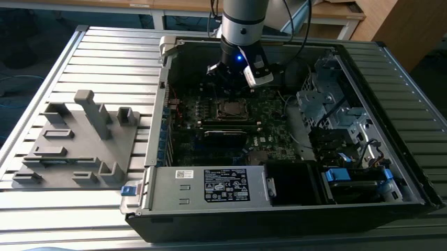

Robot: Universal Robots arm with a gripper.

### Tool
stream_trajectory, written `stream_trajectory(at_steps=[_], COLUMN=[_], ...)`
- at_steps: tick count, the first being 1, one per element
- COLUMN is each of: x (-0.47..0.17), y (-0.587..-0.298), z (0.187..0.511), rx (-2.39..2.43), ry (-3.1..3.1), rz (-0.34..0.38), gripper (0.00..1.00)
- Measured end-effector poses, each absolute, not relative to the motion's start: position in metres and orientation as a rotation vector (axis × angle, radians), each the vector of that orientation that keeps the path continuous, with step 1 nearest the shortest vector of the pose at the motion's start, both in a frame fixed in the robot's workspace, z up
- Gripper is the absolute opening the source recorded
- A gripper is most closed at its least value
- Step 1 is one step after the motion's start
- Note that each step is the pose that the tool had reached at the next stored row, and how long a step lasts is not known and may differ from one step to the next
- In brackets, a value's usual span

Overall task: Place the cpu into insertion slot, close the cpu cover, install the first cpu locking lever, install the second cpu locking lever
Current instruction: 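Install the first cpu locking lever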

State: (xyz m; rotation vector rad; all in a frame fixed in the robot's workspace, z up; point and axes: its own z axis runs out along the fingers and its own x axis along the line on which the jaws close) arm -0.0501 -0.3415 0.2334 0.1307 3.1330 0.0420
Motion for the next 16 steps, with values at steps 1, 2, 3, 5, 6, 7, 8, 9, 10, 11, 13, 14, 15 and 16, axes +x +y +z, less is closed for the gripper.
stream_trajectory(at_steps=[1, 2, 3, 5, 6, 7, 8, 9, 10, 11, 13, 14, 15, 16], x=[-0.0501, -0.0501, -0.0502, -0.0504, -0.0506, -0.0507, -0.0507, -0.0507, -0.0508, -0.0508, -0.0512, -0.0515, -0.0515, -0.0516], y=[-0.3415, -0.3415, -0.3415, -0.3415, -0.3415, -0.3415, -0.3415, -0.3415, -0.3415, -0.3415, -0.3415, -0.3415, -0.3415, -0.3415], z=[0.2334, 0.2333, 0.2334, 0.2334, 0.2333, 0.2334, 0.2333, 0.2334, 0.2334, 0.2333, 0.2333, 0.2334, 0.2334, 0.2334], rx=[0.131, 0.131, 0.131, 0.131, 0.131, 0.131, 0.130, 0.130, 0.131, 0.131, 0.131, 0.131, 0.131, 0.131], ry=[3.133, 3.133, 3.133, 3.133, 3.133, 3.133, 3.133, 3.133, 3.133, 3.133, 3.133, 3.133, 3.133, 3.133], rz=[0.042, 0.042, 0.042, 0.042, 0.042, 0.042, 0.042, 0.042, 0.042, 0.042, 0.042, 0.042, 0.042, 0.042], gripper=[0.10, 0.10, 0.10, 0.10, 0.10, 0.10, 0.10, 0.10, 0.10, 0.10, 0.10, 0.10, 0.10, 0.10])
